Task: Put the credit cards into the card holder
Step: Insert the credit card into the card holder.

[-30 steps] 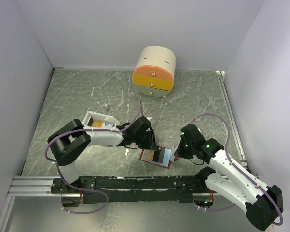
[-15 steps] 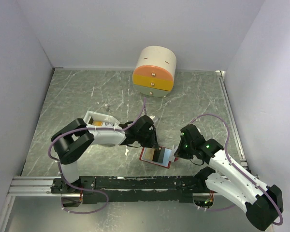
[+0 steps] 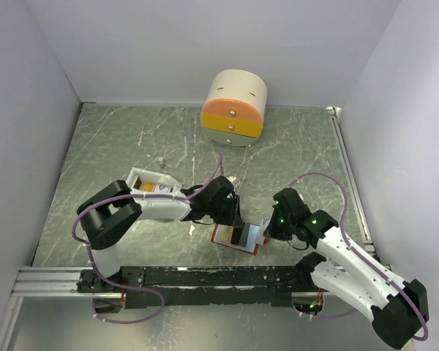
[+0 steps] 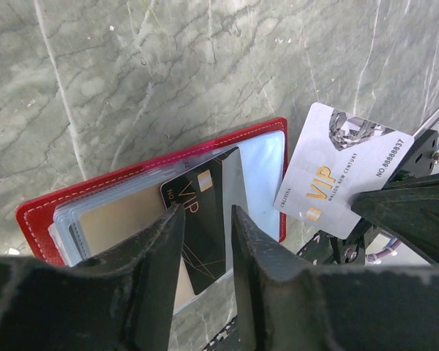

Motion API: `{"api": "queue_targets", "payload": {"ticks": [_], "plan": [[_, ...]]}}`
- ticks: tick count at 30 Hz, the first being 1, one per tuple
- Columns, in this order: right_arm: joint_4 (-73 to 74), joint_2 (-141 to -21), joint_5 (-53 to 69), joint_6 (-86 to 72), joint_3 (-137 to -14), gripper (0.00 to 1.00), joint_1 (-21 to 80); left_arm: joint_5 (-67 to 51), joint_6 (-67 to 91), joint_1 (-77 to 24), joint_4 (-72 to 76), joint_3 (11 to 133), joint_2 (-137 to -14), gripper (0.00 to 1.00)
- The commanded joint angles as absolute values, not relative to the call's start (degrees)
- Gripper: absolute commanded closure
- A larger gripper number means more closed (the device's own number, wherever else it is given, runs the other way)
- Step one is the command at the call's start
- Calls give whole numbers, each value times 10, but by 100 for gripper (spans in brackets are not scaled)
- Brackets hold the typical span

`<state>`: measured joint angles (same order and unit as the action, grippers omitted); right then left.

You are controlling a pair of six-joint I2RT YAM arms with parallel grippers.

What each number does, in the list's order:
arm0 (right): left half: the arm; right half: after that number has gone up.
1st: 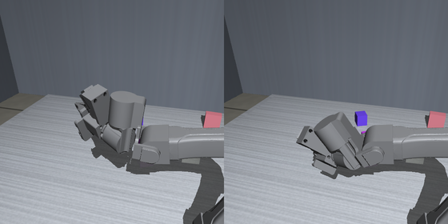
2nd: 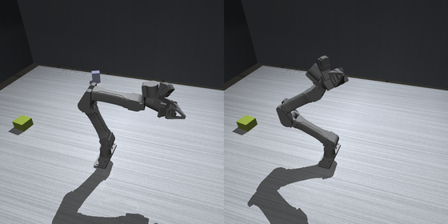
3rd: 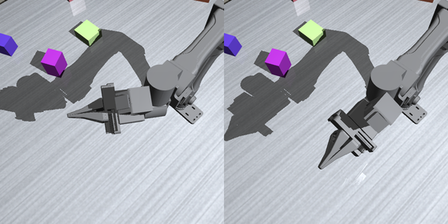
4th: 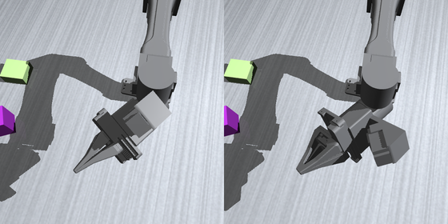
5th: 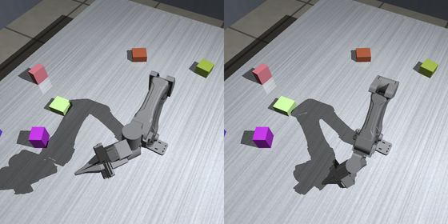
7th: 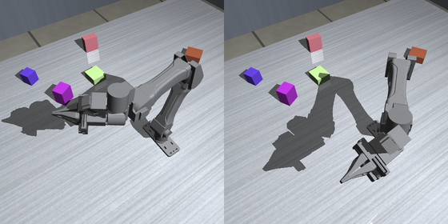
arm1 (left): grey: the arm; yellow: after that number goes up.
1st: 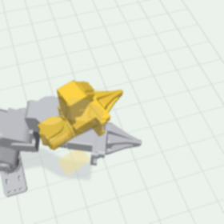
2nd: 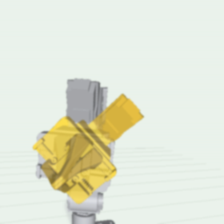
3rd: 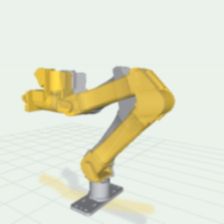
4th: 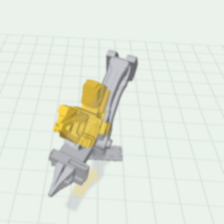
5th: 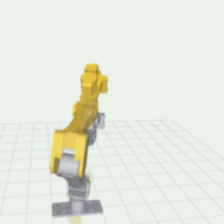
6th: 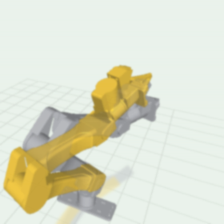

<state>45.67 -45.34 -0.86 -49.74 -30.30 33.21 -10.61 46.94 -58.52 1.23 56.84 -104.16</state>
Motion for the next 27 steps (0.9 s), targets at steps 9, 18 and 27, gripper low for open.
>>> {"api": "queue_targets", "payload": {"ticks": [9,18,27], "plan": [[458,-450,-18,-490,-309,100,330,-45,452,-590,-22,597,-1020,54],[458,-446,-19,-491,-307,100,330,-55,454,-599,-33,609,-1042,64],[463,-444,-24,-488,-310,100,330,-26,450,-610,-54,616,-1044,55]]}}
